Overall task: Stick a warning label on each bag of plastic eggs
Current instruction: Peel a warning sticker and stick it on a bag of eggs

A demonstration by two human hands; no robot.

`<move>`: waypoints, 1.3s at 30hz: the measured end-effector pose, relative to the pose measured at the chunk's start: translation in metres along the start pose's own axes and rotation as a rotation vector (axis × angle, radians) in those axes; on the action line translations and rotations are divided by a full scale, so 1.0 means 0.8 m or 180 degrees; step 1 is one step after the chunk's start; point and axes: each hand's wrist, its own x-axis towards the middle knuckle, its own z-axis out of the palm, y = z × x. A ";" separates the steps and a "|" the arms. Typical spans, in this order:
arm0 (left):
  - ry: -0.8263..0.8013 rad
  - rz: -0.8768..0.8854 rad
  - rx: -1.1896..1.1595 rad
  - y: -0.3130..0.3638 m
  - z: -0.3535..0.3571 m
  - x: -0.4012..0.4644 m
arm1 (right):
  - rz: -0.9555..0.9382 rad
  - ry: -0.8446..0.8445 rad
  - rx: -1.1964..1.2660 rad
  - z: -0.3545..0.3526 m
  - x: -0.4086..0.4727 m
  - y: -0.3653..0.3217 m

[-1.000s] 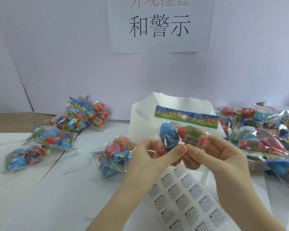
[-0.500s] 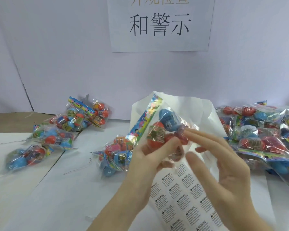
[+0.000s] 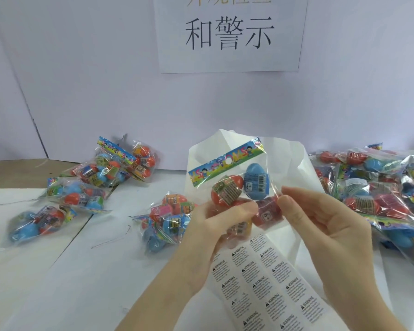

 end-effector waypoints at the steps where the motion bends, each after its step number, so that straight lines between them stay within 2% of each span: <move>1: -0.0051 0.0030 0.0075 0.000 0.000 0.000 | 0.0012 -0.0017 0.0019 0.001 0.001 -0.001; 7: -0.0025 0.0019 0.0131 -0.001 -0.002 0.002 | 0.0304 -0.0279 0.0099 -0.005 0.004 -0.002; 11: -0.0045 -0.0080 0.0141 -0.001 -0.001 0.002 | 0.0453 -0.0255 0.0142 -0.007 0.006 -0.001; 17: 0.0000 -0.0177 0.0159 -0.004 0.000 0.004 | 0.0081 -0.0057 -0.0442 -0.007 0.005 0.006; 21: -0.0014 -0.0187 0.0256 -0.005 -0.003 0.004 | -0.0019 0.0087 -0.0406 -0.011 0.009 0.004; 25: 0.0228 -0.0323 0.0110 -0.008 -0.002 0.006 | -0.0087 0.0041 -0.0544 -0.008 0.007 0.003; 28: 0.0507 -0.0386 -0.0142 -0.009 0.000 0.006 | -0.0551 0.0439 -0.1019 -0.006 0.005 0.005; 30: 0.0677 -0.0421 -0.0499 -0.009 0.000 0.007 | -0.1190 0.0591 -0.1518 -0.006 0.005 0.002; 32: 0.0753 -0.0433 -0.0993 -0.008 0.004 0.005 | -0.1869 0.0366 -0.1895 0.000 -0.001 0.001; 34: 0.0711 -0.0400 -0.1147 -0.007 0.011 0.002 | -0.2380 -0.0008 -0.2204 0.008 -0.008 0.006; 39: 0.0764 -0.0103 -0.0779 -0.024 0.021 0.002 | -0.2739 -0.0216 -0.2787 0.014 -0.011 0.018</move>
